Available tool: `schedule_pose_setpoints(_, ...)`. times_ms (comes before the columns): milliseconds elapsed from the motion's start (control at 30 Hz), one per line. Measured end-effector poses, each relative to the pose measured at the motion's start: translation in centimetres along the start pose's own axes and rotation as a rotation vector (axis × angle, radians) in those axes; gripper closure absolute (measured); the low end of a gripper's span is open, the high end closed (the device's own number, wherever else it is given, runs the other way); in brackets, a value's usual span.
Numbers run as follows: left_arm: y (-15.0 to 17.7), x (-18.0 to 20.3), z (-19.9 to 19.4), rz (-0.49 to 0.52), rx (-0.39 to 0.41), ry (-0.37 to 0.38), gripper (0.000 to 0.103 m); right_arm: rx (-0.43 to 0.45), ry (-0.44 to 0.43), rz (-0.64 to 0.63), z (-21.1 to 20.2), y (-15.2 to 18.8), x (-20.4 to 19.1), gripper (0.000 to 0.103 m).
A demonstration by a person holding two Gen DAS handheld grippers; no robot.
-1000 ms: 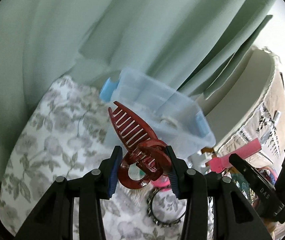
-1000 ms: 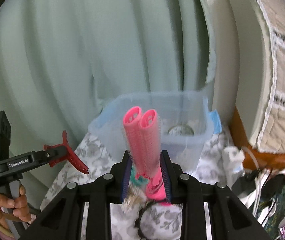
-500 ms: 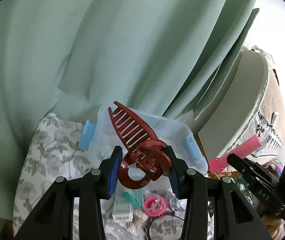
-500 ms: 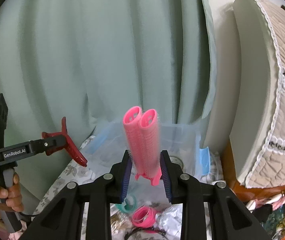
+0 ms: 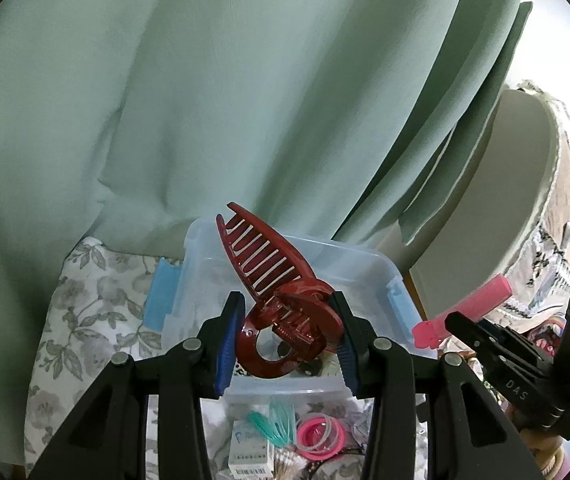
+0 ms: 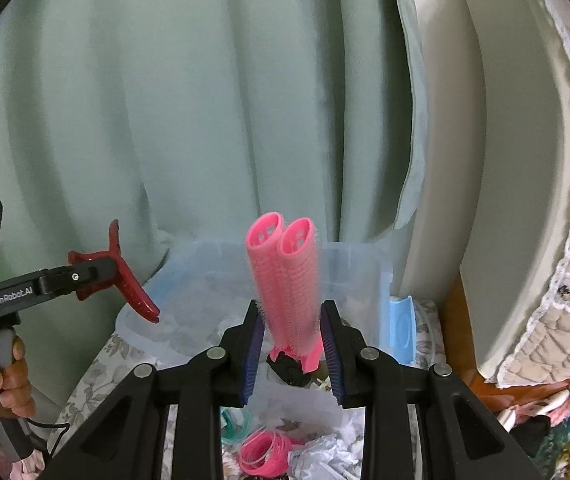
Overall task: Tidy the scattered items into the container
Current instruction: 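Lift the claw clip and pink roller over the clear box with both tools, then open both tools to drop the claw clip and roller into the box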
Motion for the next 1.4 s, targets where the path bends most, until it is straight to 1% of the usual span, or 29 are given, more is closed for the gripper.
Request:
schedule_pose_setpoints(233, 0.2, -0.3, 2.5, -0.012, -0.032, 0.0, 0.059, -0.037, 0.004, 0.003, 2.8, 0.0, 0.7, 0.072)
schedule_pose_setpoints(467, 0.6, -0.9, 4.7, -0.02, -0.065, -0.002, 0.059, -0.088, 0.014, 0.014, 5.3, 0.7, 1.4, 0.072)
schedule_pose_setpoints(767, 1.0, -1.5, 6.7, -0.027, -0.091, -0.009, 0.059, -0.121, 0.02, 0.021, 7.3, 1.1, 2.0, 0.072)
schedule_pose_setpoints(1033, 1.2, -1.8, 8.4, -0.019, -0.127, -0.025, 0.059, -0.149, 0.02, 0.035, 7.3, 1.9, 1.8, 0.072)
schedule_pose_setpoints(1167, 1.2, -1.7, 8.4, -0.016, -0.129, -0.023, 0.059, -0.151, 0.025, 0.037, 7.0, 2.0, 1.7, 0.072)
schedule_pose_setpoints(1233, 1.2, -1.7, 8.3, -0.009, -0.125, -0.035, 0.058, -0.151, 0.041, 0.03, 6.9, 1.9, 1.6, 0.072)
schedule_pose_setpoints(1267, 1.2, -1.6, 8.3, -0.005, -0.125, -0.039, 0.057, -0.151, 0.052, 0.024, 6.8, 1.8, 1.5, 0.071)
schedule_pose_setpoints(1300, 1.2, -1.5, 8.4, -0.001, -0.125, -0.042, 0.055, -0.154, 0.062, 0.02, 6.8, 1.8, 1.4, 0.068)
schedule_pose_setpoints(1333, 1.2, -1.4, 8.3, 0.0, -0.124, -0.046, 0.047, -0.158, 0.068, 0.019, 6.7, 1.8, 1.4, 0.065)
schedule_pose_setpoints(1367, 1.1, -1.4, 8.2, 0.001, -0.121, -0.05, 0.043, -0.157, 0.068, 0.02, 6.5, 1.8, 1.3, 0.06)
schedule_pose_setpoints(1400, 1.0, -1.4, 7.9, 0.002, -0.118, -0.049, 0.042, -0.154, 0.067, 0.022, 6.3, 1.8, 1.2, 0.055)
Point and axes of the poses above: each gripper's, at about its wrist camera, not at the fingertips, and z roughly the way its jaws point, x to its right, y to its underside, the point moved 3 cm from there along z, roughly the way its jaws point, and after that the axes turned 1 degree about z, right-handed, at the moved point
